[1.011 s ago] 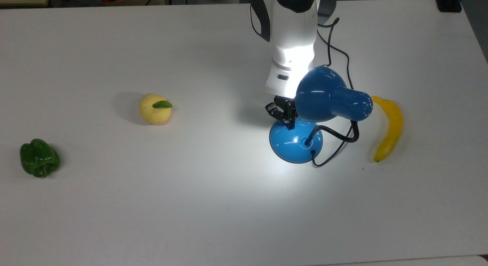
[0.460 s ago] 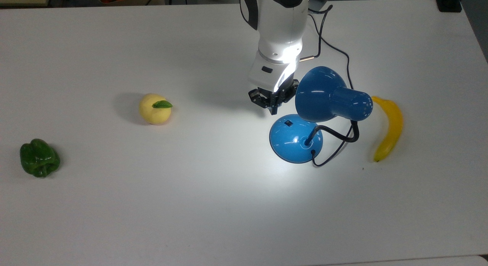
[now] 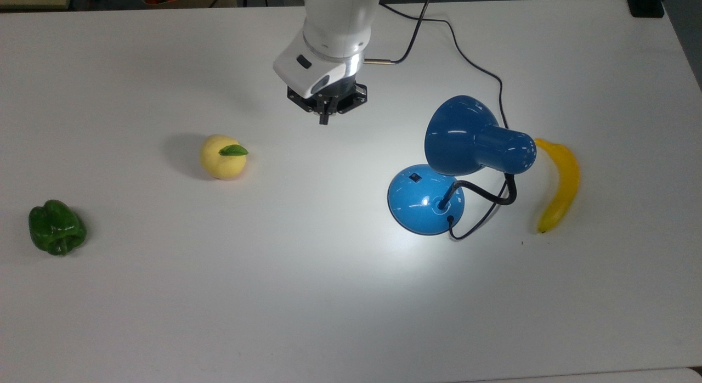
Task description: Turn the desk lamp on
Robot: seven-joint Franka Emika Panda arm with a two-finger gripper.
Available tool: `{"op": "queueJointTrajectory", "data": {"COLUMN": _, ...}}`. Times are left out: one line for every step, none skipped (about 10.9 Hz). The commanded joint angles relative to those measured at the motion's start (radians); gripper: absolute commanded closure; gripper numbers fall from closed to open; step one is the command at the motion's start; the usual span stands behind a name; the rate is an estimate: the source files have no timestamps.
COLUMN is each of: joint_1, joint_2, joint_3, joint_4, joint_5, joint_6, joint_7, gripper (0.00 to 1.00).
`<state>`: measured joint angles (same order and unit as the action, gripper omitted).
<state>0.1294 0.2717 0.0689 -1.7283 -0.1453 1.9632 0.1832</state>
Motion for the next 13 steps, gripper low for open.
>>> {"op": "queueJointTrajectory", "data": {"joint_1": -0.059, "joint_2": -0.115, "joint_3": 0.002, "joint_4": -0.017, "joint_5": -0.01, "joint_6": -0.121, "joint_7": 0.036, "gripper": 1.0}}
{"op": "queueJointTrajectory", "data": {"joint_1": -0.088, "joint_2": -0.156, "joint_3": 0.002, "joint_4": -0.017, "joint_5": -0.002, "joint_6": -0.154, "joint_7": 0.03, "gripper": 1.0}}
{"op": "queueJointTrajectory", "data": {"joint_1": -0.109, "joint_2": -0.189, "joint_3": 0.0, "joint_4": -0.014, "joint_5": 0.004, "joint_6": -0.182, "joint_7": 0.01, "gripper": 1.0}}
{"op": "queueJointTrajectory", "data": {"joint_1": -0.128, "joint_2": -0.215, "joint_3": -0.003, "joint_4": 0.001, "joint_5": 0.03, "joint_6": -0.225, "joint_7": -0.028, "gripper": 1.0}}
{"op": "queueJointTrajectory", "data": {"joint_1": -0.148, "joint_2": -0.238, "joint_3": -0.008, "joint_4": 0.019, "joint_5": 0.064, "joint_6": -0.262, "joint_7": -0.071, "gripper": 1.0}}
{"op": "queueJointTrajectory", "data": {"joint_1": -0.168, "joint_2": -0.264, "joint_3": -0.021, "joint_4": 0.024, "joint_5": 0.088, "joint_6": -0.282, "joint_7": -0.102, "gripper": 1.0}}
{"op": "queueJointTrajectory", "data": {"joint_1": -0.171, "joint_2": -0.285, "joint_3": -0.032, "joint_4": 0.024, "joint_5": 0.099, "joint_6": -0.291, "joint_7": -0.125, "gripper": 1.0}}
{"op": "queueJointTrajectory", "data": {"joint_1": -0.171, "joint_2": -0.302, "joint_3": -0.04, "joint_4": 0.024, "joint_5": 0.098, "joint_6": -0.299, "joint_7": -0.131, "gripper": 1.0}}
{"op": "queueJointTrajectory", "data": {"joint_1": -0.171, "joint_2": -0.302, "joint_3": -0.041, "joint_4": 0.024, "joint_5": 0.098, "joint_6": -0.299, "joint_7": -0.131, "gripper": 1.0}}
{"op": "queueJointTrajectory", "data": {"joint_1": -0.171, "joint_2": -0.302, "joint_3": -0.044, "joint_4": 0.026, "joint_5": 0.098, "joint_6": -0.299, "joint_7": -0.131, "gripper": 1.0}}
{"op": "queueJointTrajectory", "data": {"joint_1": -0.168, "joint_2": -0.302, "joint_3": -0.044, "joint_4": 0.026, "joint_5": 0.098, "joint_6": -0.297, "joint_7": -0.13, "gripper": 1.0}}
{"op": "queueJointTrajectory", "data": {"joint_1": -0.16, "joint_2": -0.301, "joint_3": -0.043, "joint_4": 0.026, "joint_5": 0.098, "joint_6": -0.294, "joint_7": -0.13, "gripper": 1.0}}
{"op": "queueJointTrajectory", "data": {"joint_1": -0.152, "joint_2": -0.299, "joint_3": -0.043, "joint_4": 0.033, "joint_5": 0.098, "joint_6": -0.284, "joint_7": -0.13, "gripper": 0.99}}
